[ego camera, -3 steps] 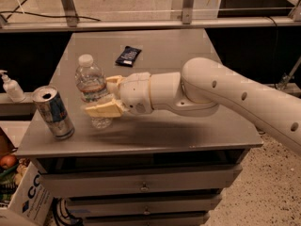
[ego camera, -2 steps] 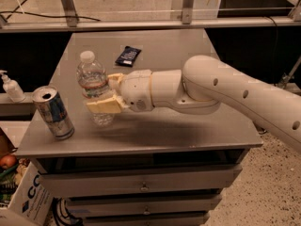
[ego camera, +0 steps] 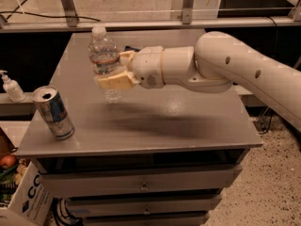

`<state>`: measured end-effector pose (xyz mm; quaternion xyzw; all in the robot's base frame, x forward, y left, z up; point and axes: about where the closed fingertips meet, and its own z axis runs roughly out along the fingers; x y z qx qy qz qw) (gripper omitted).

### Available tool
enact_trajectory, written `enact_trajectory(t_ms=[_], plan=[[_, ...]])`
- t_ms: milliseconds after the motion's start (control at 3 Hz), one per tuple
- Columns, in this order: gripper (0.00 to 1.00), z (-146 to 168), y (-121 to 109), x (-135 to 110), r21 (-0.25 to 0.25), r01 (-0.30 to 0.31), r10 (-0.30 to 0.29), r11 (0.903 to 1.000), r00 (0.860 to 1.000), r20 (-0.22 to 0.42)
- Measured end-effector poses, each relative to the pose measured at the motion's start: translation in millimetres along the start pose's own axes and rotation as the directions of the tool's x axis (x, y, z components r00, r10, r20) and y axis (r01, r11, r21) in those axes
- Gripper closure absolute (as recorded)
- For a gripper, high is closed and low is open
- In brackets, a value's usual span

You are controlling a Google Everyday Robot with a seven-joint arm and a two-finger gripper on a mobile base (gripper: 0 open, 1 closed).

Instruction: Pick water bottle

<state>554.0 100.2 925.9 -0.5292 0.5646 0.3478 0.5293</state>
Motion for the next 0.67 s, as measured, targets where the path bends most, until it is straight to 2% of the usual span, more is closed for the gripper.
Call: enact_trajectory(t_ms=[333,667], plan=[[1.0,-22.8,-32.4,-20.1,0.066,0.001,-0.002,0.9978,1.0,0.022],[1.0,-24.9,-35.7,-24.2,0.073,0.005,-0.007,0.9973,1.0,0.026]])
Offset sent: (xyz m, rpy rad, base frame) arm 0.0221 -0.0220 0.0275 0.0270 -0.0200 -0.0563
